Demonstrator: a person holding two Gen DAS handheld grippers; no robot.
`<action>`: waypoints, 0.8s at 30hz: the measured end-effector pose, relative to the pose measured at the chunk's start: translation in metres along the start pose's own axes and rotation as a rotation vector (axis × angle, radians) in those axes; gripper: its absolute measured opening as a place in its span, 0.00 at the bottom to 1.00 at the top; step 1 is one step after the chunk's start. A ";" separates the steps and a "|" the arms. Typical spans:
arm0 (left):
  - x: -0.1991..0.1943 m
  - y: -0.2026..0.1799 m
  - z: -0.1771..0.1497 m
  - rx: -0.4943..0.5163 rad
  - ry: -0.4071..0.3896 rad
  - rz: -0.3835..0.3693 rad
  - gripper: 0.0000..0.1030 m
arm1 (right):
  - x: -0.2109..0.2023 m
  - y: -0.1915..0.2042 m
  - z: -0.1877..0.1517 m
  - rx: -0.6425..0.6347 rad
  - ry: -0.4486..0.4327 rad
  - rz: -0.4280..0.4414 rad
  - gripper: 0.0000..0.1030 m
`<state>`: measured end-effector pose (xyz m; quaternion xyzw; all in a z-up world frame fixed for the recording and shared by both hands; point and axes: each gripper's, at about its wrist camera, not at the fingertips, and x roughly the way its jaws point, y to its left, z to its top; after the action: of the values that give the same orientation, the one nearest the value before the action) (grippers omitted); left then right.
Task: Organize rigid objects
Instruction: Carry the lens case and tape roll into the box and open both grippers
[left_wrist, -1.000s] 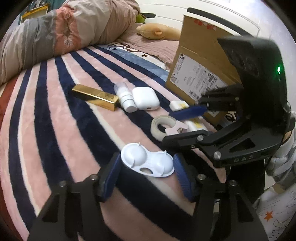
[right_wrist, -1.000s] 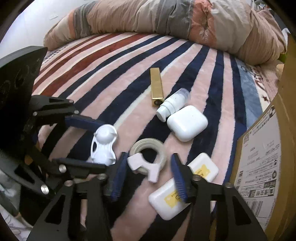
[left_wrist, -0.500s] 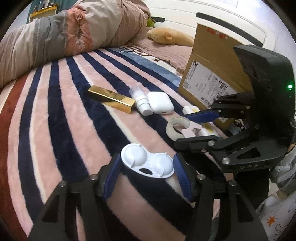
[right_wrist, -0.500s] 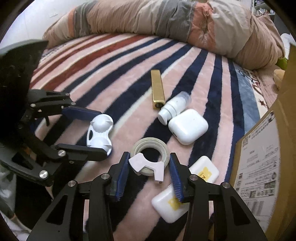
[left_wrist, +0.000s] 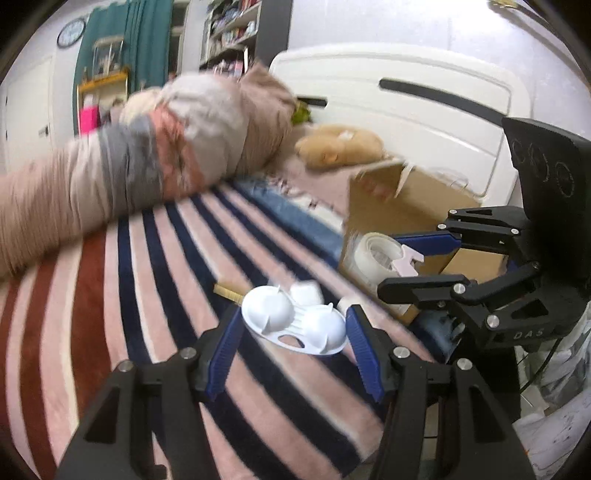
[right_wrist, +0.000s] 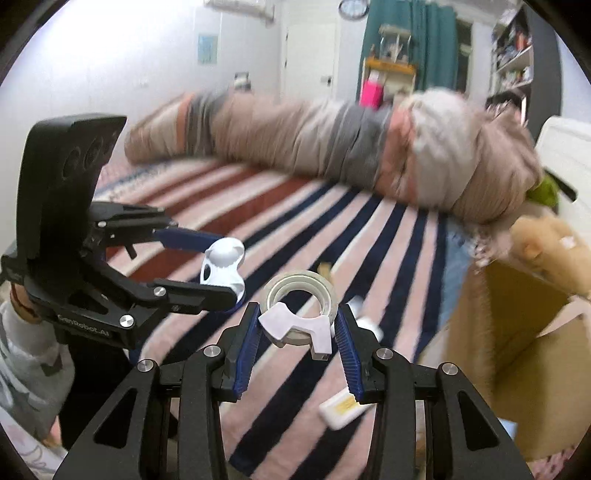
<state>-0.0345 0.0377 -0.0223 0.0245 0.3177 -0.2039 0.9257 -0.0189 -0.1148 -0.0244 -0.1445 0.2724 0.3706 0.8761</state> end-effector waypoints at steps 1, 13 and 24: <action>-0.005 -0.010 0.011 0.015 -0.013 -0.001 0.53 | -0.010 -0.004 0.001 0.005 -0.019 -0.007 0.35; 0.044 -0.126 0.101 0.161 -0.016 -0.142 0.53 | -0.102 -0.122 -0.045 0.183 -0.080 -0.197 0.35; 0.142 -0.164 0.135 0.218 0.148 -0.090 0.53 | -0.081 -0.189 -0.081 0.254 0.010 -0.230 0.36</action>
<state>0.0807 -0.1870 0.0143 0.1256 0.3619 -0.2762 0.8815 0.0414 -0.3273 -0.0330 -0.0646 0.3033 0.2297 0.9225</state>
